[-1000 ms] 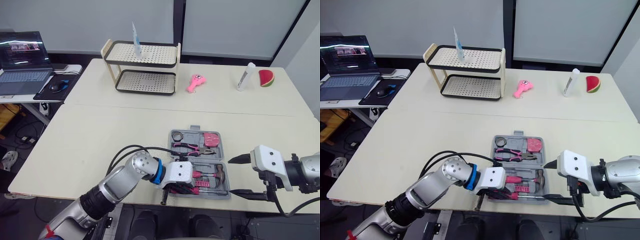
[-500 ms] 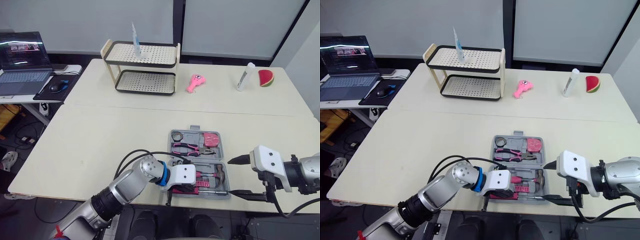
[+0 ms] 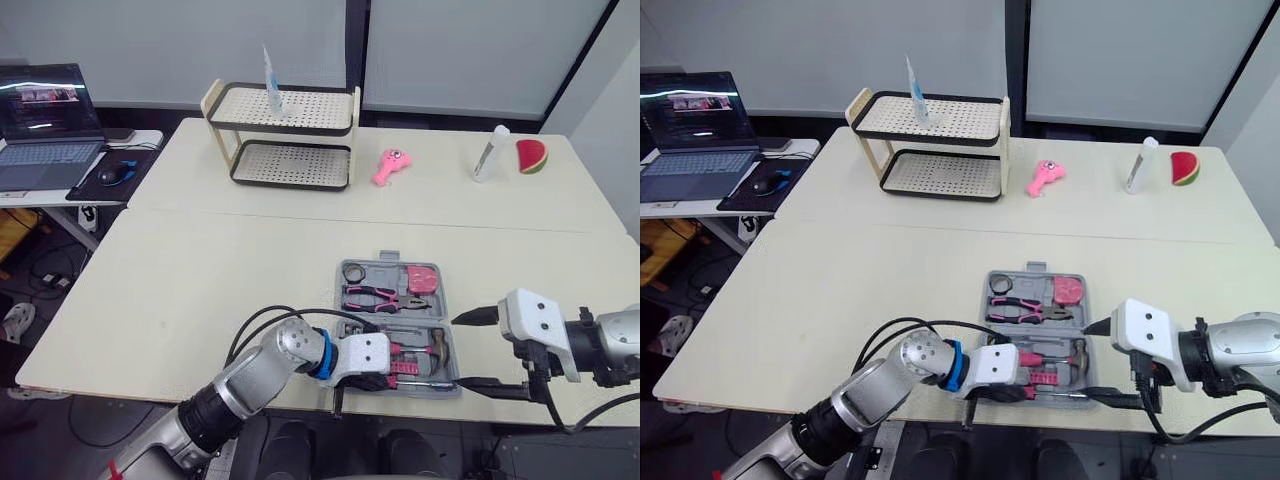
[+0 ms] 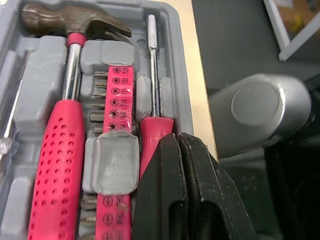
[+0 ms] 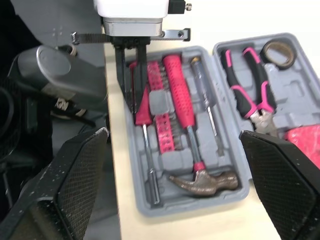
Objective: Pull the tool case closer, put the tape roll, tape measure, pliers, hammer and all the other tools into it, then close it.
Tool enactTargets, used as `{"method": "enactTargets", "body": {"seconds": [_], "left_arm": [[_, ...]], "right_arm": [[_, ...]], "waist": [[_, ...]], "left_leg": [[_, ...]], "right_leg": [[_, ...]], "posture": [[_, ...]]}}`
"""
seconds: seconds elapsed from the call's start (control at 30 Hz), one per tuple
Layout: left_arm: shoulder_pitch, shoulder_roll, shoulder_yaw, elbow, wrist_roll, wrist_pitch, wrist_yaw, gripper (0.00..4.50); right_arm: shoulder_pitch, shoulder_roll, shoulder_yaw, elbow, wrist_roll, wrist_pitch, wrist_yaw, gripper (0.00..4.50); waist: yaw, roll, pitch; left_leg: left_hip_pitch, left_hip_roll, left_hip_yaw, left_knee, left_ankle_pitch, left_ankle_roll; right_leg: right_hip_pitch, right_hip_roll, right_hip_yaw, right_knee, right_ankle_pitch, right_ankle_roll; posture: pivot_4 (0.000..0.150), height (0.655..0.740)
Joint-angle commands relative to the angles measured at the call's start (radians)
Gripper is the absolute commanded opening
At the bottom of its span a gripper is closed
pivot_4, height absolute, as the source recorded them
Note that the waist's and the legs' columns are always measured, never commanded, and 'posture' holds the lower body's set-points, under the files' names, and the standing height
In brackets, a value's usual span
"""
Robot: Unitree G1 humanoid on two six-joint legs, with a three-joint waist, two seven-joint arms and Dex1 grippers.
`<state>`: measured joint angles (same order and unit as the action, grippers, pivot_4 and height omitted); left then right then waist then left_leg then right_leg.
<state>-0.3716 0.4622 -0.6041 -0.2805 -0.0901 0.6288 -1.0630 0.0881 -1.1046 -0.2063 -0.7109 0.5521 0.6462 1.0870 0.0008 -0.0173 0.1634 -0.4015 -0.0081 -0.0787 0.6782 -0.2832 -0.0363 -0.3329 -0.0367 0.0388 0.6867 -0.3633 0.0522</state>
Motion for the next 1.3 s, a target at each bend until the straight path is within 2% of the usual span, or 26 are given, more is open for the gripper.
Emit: {"method": "enactTargets", "body": {"seconds": [0.03, 0.1, 0.2, 0.33, 0.37, 0.5, 0.8, 1.1, 1.3], "left_arm": [[-0.017, 0.037, 0.217, -0.157, -0.193, 0.114, -0.036, 0.05], [0.006, 0.097, 0.308, -0.171, -0.222, 0.101, -0.038, 0.05], [0.051, 0.154, 0.361, -0.113, -0.172, -0.014, 0.006, 0.05], [0.103, 0.189, 0.380, 0.040, -0.061, -0.218, 0.084, 0.00], [0.107, 0.186, 0.382, 0.072, -0.049, -0.246, 0.099, 0.00], [0.109, 0.141, 0.349, 0.238, 0.030, -0.383, 0.177, 0.00], [0.059, 0.046, 0.305, 0.422, 0.088, -0.508, 0.197, 0.00], [0.033, 0.013, 0.257, 0.460, 0.111, -0.524, 0.150, 0.00], [0.013, -0.006, 0.240, 0.500, 0.133, -0.554, 0.141, 0.00]], "right_arm": [[-0.020, 0.025, -0.032, 0.023, -0.016, -0.026, -0.039, 4.50], [-0.024, 0.045, 0.000, 0.086, -0.128, -0.115, -0.093, 4.50], [-0.032, 0.061, 0.052, 0.184, -0.237, -0.208, -0.126, 4.50], [-0.066, 0.052, 0.150, 0.330, -0.381, -0.272, -0.158, 3.58], [-0.074, 0.053, 0.169, 0.350, -0.407, -0.279, -0.165, 3.11], [-0.125, 0.109, 0.255, 0.437, -0.485, -0.272, -0.214, 2.20], [-0.203, 0.202, 0.356, 0.567, -0.561, -0.303, -0.223, 1.01], [-0.240, 0.248, 0.395, 0.634, -0.585, -0.339, -0.200, 0.02], [-0.265, 0.297, 0.435, 0.668, -0.607, -0.352, -0.198, 0.01]], "waist": [[-0.001, -0.001, 0.000], [-0.003, 0.000, 0.000], [-0.004, 0.001, 0.000], [0.000, 0.001, 0.000], [0.000, 0.001, 0.000], [-0.001, 0.001, 0.000], [-0.002, 0.002, 0.000], [-0.004, 0.002, 0.000], [-0.004, 0.002, 0.000]], "left_leg": [[0.000, 0.000, 0.000, 0.000, 0.000, 0.000], [0.000, 0.000, 0.000, 0.000, 0.000, 0.000], [0.002, 0.000, 0.002, -0.001, 0.000, 0.000], [0.001, 0.000, 0.002, -0.001, 0.000, 0.000], [0.001, 0.000, 0.002, -0.001, 0.000, 0.000], [0.002, 0.000, 0.002, -0.001, 0.000, 0.000], [0.001, 0.000, 0.004, -0.001, 0.000, 0.000], [0.001, 0.000, 0.004, -0.001, 0.000, 0.000], [0.001, 0.000, 0.004, -0.001, 0.000, 0.000]], "right_leg": [[0.000, 0.000, 0.000, 0.000, 0.000, 0.000], [0.000, 0.000, 0.000, 0.000, 0.000, 0.000], [0.000, 0.000, 0.000, 0.000, 0.000, 0.000], [0.000, -0.001, 0.000, -0.002, 0.000, 0.000], [-0.001, -0.001, 0.000, -0.002, 0.000, 0.000], [-0.001, -0.001, 0.000, -0.001, 0.000, 0.000], [-0.003, -0.001, 0.000, 0.002, 0.000, 0.000], [-0.004, -0.001, 0.000, 0.003, 0.000, 0.000], [-0.004, -0.001, 0.000, 0.003, 0.000, 0.000]], "posture": [[0.150, 0.7290], [0.150, 0.7290], [0.150, 0.7290], [0.150, 0.7290], [0.150, 0.7290], [0.150, 0.7290], [0.150, 0.7290], [0.150, 0.7290], [0.150, 0.7290]]}}
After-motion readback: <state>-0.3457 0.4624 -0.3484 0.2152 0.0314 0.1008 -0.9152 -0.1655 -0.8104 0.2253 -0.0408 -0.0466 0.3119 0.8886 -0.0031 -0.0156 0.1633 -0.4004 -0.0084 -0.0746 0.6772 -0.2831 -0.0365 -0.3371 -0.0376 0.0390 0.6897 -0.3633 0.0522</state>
